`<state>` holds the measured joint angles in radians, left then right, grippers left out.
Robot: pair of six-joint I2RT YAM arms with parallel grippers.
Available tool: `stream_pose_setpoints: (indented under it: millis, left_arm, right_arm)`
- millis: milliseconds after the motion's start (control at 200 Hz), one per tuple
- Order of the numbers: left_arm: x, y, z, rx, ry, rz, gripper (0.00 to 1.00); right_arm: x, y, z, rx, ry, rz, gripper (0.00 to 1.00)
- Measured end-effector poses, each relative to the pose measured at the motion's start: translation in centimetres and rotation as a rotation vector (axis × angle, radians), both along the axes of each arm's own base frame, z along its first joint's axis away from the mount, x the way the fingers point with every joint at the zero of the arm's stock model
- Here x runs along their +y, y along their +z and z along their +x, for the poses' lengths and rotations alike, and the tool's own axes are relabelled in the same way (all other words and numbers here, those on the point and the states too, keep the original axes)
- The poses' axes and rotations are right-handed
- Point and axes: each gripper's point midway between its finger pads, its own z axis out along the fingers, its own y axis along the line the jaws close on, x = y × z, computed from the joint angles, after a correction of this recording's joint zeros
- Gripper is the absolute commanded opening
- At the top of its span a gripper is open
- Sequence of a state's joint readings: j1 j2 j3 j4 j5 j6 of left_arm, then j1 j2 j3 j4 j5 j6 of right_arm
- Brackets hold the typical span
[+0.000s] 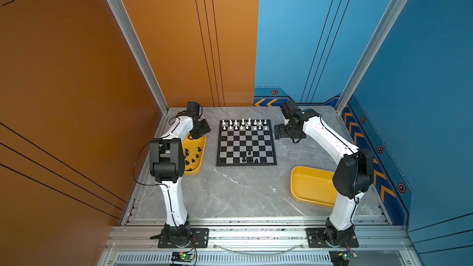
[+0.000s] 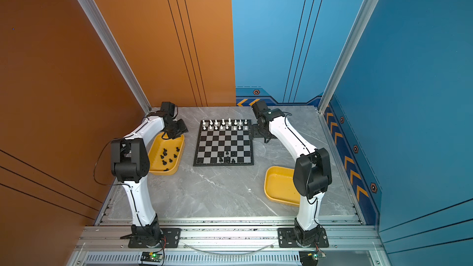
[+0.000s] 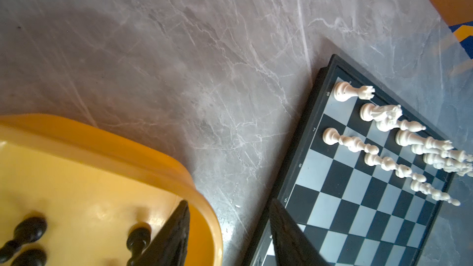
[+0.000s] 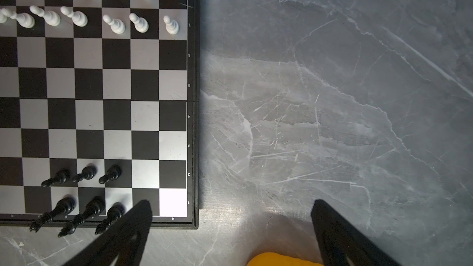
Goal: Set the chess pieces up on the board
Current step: 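Lower the left gripper and align it over another black rook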
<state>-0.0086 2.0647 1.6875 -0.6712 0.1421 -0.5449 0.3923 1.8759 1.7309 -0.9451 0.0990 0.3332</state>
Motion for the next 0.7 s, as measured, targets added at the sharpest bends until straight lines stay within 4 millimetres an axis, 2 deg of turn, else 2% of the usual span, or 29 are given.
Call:
stream_pose_setpoints:
  millis: [110,310,386,461,701]
  left_arm:
    - [0.2,0.9,-1.0,0.004,0.001,0.011,0.54]
    - [1.1,5.4,-2.9,-0.060,0.002,0.062,0.52]
    - [1.5,6.3,-3.8,-0.073,-0.003,0.080,0.49]
    - [2.0,5.9,-4.7,-0.057,-0.005,0.091,0.47]
    - [2.6,1.5,-7.2,0.074,-0.036,0.122,0.45]
  right_arm:
    - [0.2,0.8,0.5,-0.015,0.002,0.006,1.00]
    - [1.1,2.2,2.0,-0.054,0.015,0.028,1.00]
    - [1.4,2.2,2.4,-0.052,0.026,0.032,1.00]
    - [1.6,2.0,2.6,-0.043,0.032,0.031,1.00]
    - [3.1,1.9,2.4,-0.028,0.069,0.031,1.00]
